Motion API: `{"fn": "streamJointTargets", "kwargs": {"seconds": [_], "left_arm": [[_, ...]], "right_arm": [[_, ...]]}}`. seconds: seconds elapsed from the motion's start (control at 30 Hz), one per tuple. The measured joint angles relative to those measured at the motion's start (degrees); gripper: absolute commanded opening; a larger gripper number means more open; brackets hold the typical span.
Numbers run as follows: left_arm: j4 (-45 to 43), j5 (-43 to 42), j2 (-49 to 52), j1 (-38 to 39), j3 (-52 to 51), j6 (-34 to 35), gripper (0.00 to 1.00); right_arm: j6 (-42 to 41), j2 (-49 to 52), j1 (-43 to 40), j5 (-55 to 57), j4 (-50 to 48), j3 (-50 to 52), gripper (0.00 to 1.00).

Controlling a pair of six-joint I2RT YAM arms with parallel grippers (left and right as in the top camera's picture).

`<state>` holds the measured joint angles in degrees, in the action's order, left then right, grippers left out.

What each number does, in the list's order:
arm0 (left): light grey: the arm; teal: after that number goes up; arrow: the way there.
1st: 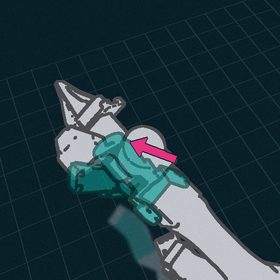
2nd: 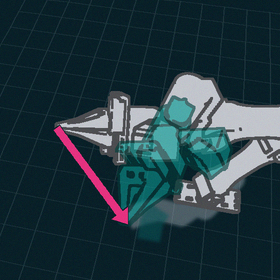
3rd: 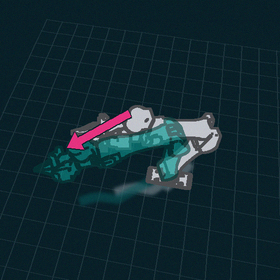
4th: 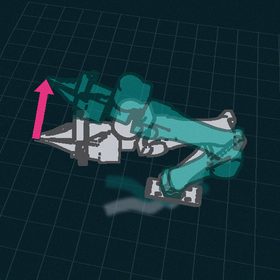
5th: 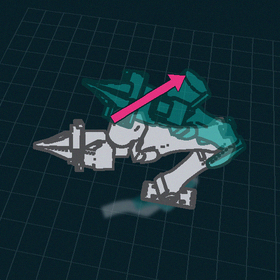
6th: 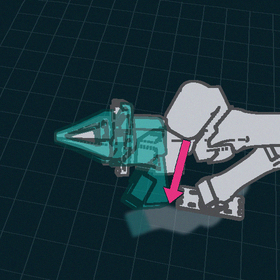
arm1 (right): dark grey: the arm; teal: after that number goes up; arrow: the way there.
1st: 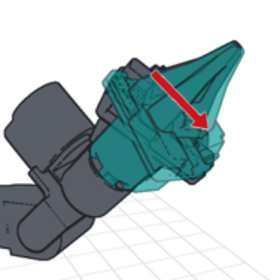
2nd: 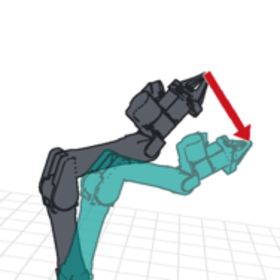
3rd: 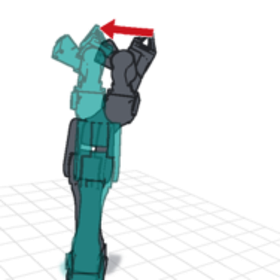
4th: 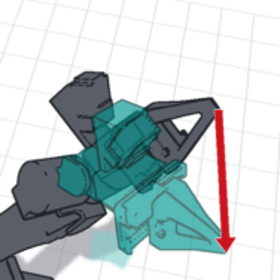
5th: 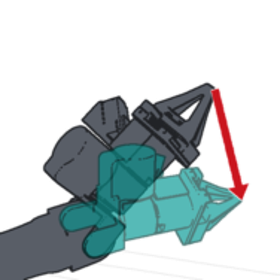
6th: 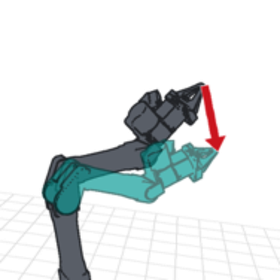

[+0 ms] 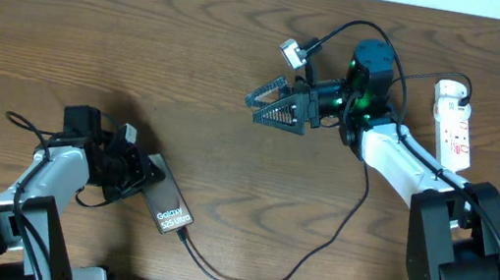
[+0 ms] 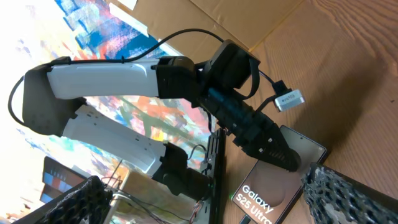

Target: Plug charger to phone and switch on socket

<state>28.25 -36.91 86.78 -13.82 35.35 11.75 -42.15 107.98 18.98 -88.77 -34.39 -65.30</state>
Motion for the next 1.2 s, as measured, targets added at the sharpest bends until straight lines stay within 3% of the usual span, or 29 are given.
{"fn": "streamJointTargets", "kwargs": {"seconds": [0.37, 0.6, 0.73, 1.03, 1.2], "left_arm": [[2.4, -1.16, -0.33, 0.0, 0.09, 3.72, 0.5], [2.58, -2.49, -0.72, 0.02, 0.44, 8.11, 0.74], [2.6, -3.28, -0.9, 0.0, 0.72, 10.58, 0.82], [5.66, -2.05, -1.64, 0.0, 1.44, 12.46, 0.87], [8.96, 0.17, -8.52, 0.0, 1.55, 12.48, 0.88]], "right_arm": [[0.0, 0.0, 0.0, 0.0, 0.0, 0.0, 0.99], [0.0, 0.0, 0.0, 0.0, 0.0, 0.0, 0.99], [0.0, -0.02, 0.0, 0.02, 0.0, 0.0, 0.99], [-0.44, -0.02, 0.0, 0.37, 0.02, 0.0, 0.99], [-0.66, -0.02, -0.02, 2.45, 1.81, -0.02, 0.99]]}}
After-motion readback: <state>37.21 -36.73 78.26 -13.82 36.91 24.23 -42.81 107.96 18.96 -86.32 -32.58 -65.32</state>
